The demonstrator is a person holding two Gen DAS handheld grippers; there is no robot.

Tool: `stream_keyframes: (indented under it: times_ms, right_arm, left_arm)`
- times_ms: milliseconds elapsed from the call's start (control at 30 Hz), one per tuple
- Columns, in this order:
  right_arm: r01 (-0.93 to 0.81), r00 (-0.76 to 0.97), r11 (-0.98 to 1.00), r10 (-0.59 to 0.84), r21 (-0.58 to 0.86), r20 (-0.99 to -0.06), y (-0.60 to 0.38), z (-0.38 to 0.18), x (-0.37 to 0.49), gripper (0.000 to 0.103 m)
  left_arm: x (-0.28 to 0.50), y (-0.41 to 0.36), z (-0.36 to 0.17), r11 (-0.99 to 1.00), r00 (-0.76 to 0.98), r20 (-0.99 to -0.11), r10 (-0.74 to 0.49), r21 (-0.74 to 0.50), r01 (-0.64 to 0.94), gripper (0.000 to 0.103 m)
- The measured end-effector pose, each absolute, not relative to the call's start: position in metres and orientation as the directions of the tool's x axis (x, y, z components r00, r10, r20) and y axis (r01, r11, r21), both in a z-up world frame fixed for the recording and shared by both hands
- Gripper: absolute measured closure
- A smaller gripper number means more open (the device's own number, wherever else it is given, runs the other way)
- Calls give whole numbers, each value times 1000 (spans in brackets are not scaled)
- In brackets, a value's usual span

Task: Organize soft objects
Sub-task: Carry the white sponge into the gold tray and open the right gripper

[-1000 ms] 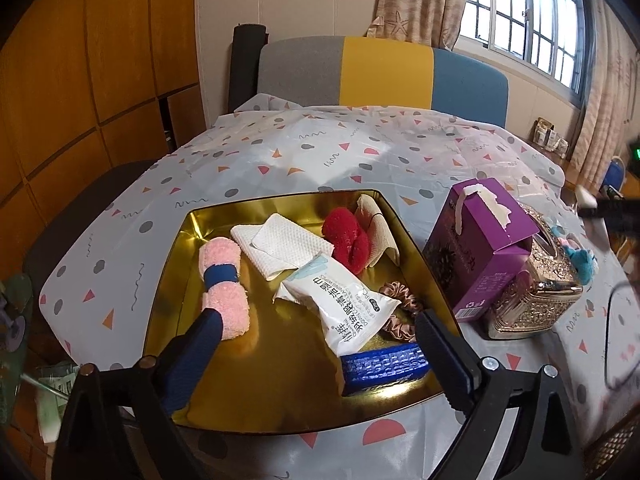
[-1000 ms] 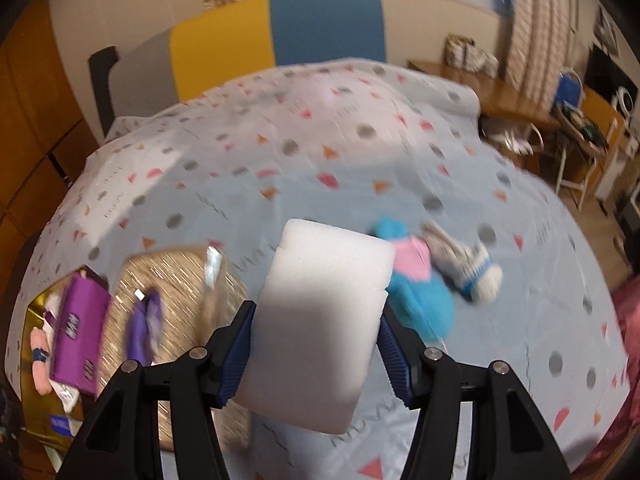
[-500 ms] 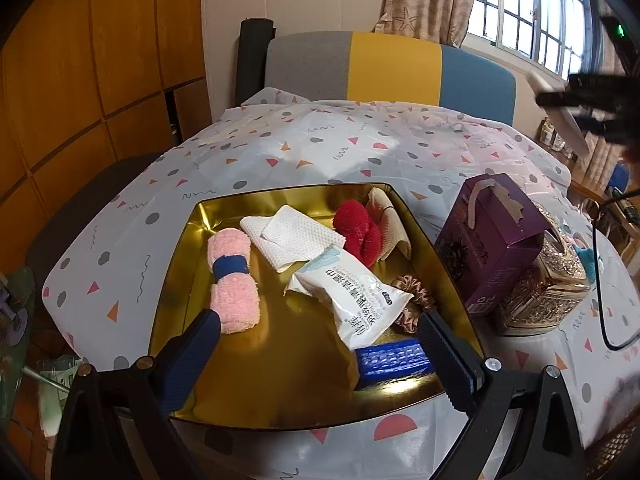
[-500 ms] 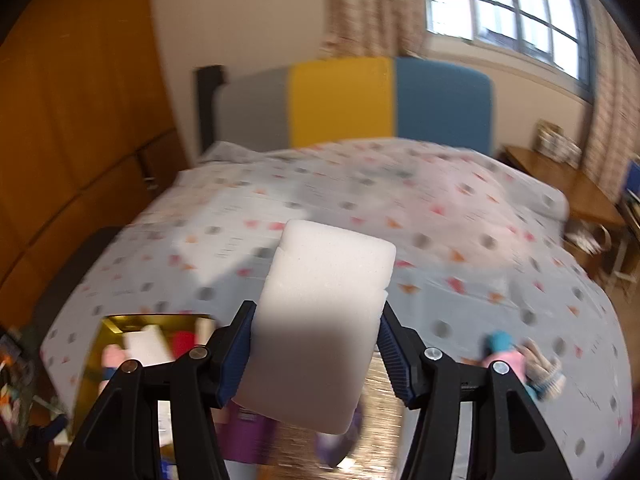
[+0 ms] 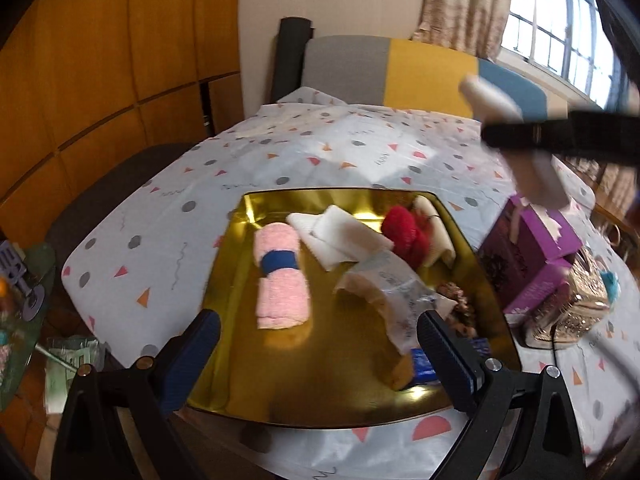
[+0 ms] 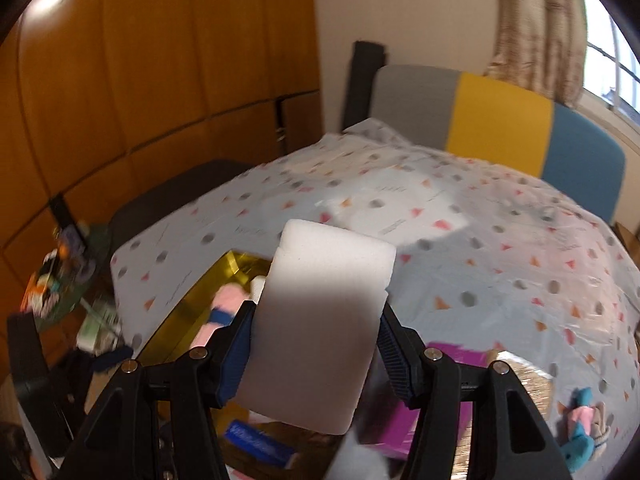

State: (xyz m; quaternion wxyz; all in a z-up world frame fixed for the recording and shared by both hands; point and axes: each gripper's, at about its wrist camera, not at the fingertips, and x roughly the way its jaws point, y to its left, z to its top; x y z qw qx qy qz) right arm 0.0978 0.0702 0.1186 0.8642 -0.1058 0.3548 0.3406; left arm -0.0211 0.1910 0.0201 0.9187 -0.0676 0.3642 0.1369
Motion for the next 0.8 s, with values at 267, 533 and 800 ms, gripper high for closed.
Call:
stream_keyframes:
  times_ms: [267,533,800]
  right_arm:
    - [-703,394,702,514,110,-762,109,64,85,44]
    - [-688,316,710,479,150,-819,135,16,83,43]
    - [-653,271,743,412,148,-870,145,-23,94,40]
  left_arm:
    - [-30,218,13,927,674,-696,248,-32,-374,4]
    - [-32,236,6,907,653,-706,276,-34,-421,4]
    - [-36,250,1,888,630,-718,295,-37,-457,4]
